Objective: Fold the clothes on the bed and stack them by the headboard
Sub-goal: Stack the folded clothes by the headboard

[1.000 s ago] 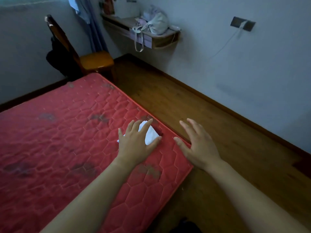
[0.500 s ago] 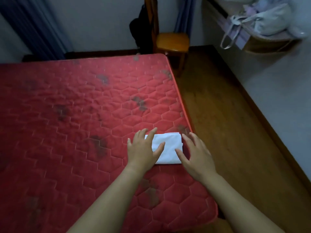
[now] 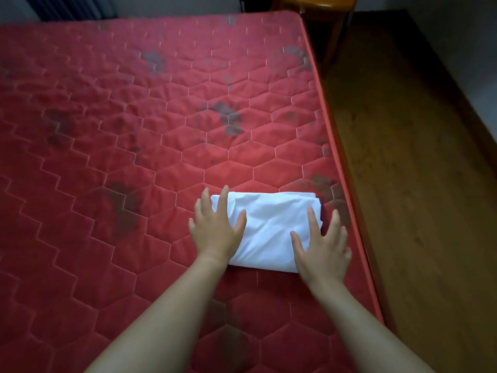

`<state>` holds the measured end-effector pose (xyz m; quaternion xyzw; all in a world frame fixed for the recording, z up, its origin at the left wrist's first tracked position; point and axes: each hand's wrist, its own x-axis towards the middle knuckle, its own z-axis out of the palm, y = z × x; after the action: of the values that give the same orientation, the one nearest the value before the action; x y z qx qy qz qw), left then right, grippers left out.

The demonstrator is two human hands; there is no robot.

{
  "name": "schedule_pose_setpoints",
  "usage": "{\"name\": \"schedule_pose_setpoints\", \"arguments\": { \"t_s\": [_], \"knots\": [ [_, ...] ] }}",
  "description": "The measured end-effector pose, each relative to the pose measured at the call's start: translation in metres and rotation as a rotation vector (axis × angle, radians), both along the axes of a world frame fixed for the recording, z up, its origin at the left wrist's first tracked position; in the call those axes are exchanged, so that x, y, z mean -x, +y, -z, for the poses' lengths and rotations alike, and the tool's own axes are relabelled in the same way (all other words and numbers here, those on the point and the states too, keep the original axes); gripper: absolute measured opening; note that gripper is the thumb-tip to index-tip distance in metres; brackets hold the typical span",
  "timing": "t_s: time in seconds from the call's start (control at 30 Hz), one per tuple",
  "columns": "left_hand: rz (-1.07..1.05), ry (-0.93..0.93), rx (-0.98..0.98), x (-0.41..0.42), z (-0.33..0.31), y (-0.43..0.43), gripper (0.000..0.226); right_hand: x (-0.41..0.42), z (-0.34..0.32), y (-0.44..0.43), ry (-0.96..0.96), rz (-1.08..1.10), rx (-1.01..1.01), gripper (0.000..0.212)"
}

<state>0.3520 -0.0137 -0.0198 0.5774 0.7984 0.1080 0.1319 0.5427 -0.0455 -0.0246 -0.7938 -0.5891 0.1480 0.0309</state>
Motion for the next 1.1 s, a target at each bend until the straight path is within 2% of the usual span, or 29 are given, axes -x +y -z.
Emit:
{"name": "schedule_pose_setpoints", "arguments": {
  "t_s": [0.13,0.27,0.4,0.53,0.63,0.83,1.1],
  "knots": [
    [-0.113,-0.011,0.053,-0.009,0.058,0.008,0.073,-0.004,0.055,0.021,0.048,0.026,0.011,0.067],
    [-0.198,-0.169,0.113,-0.006,0.094,0.014,0.075,-0.009,0.089,0.047,0.220,0.052,0.006,0.069],
    [-0.200,-0.142,0.080,-0.011,0.110,0.016,0.073,-0.003,0.108,0.053,0.261,0.113,-0.027,0.072],
    [-0.205,-0.336,0.120,-0.013,0.117,0.016,0.070,0.003,0.112,0.049,0.424,0.172,-0.059,0.073],
    [-0.202,-0.397,0.136,-0.007,0.111,0.007,0.067,0.000,0.103,0.042,0.546,0.191,-0.037,0.070],
    [-0.164,-0.450,0.053,0.009,0.030,-0.021,0.061,0.019,0.025,0.012,0.631,0.116,-0.084,0.066],
    [-0.238,-0.476,-0.169,0.063,-0.176,-0.077,0.060,0.070,-0.180,-0.024,0.702,-0.072,-0.205,0.066]
  ]
}}
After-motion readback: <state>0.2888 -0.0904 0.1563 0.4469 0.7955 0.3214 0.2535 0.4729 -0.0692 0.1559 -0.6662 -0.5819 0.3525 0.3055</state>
